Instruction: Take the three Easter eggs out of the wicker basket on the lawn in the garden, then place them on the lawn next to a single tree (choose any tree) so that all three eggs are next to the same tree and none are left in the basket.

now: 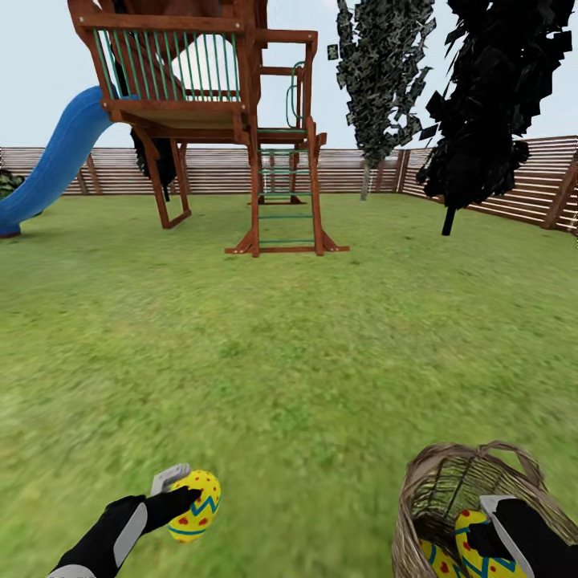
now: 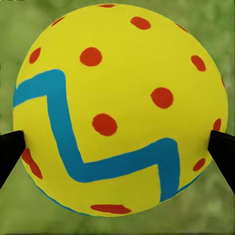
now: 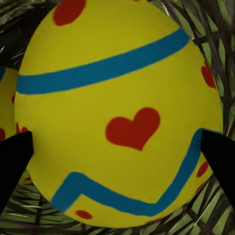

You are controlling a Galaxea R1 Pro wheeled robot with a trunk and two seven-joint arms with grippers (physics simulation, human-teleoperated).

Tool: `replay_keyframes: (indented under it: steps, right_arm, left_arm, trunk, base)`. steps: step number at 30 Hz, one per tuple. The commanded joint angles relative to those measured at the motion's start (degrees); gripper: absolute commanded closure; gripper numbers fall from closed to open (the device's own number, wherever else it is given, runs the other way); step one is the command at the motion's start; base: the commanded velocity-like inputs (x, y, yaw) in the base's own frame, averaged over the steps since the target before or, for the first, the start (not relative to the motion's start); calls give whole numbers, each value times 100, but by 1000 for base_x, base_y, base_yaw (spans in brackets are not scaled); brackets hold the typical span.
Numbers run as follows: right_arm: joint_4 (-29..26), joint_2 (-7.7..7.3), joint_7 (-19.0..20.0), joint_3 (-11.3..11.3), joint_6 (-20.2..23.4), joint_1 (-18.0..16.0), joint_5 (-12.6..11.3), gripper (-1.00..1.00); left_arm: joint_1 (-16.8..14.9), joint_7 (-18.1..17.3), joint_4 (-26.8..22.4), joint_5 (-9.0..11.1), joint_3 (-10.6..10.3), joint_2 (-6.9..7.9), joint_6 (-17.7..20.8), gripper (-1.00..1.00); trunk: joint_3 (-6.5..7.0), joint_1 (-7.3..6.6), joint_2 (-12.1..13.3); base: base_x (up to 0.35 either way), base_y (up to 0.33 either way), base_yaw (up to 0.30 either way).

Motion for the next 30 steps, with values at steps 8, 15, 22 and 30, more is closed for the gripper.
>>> replay_keyframes:
  steps: [8,15,22,30]
  right_arm:
    - [-9,5,43,32,33,-1,-21,100]
    - [-8,7,30,28,34,-1,-21,100]
    - [-9,6,32,24,34,-1,-21,100]
    - [-9,14,25,32,34,-1,-21,100]
  left_arm:
    - [-3,446,-84,-27,24,-36,40,100]
    - [4,483,-31,-34,21,-148,55,100]
    - [3,482,-20,-36,21,-144,111,100]
    - [1,476,-20,-36,30,-149,135,100]
  trunk:
    - [172,-22,9]
    - [327,-40,18]
    - [461,-155,221]
    - [605,-330,542]
  base:
    - [0,0,0]
    - [0,0,0]
    - [0,0,0]
    - [0,0,0]
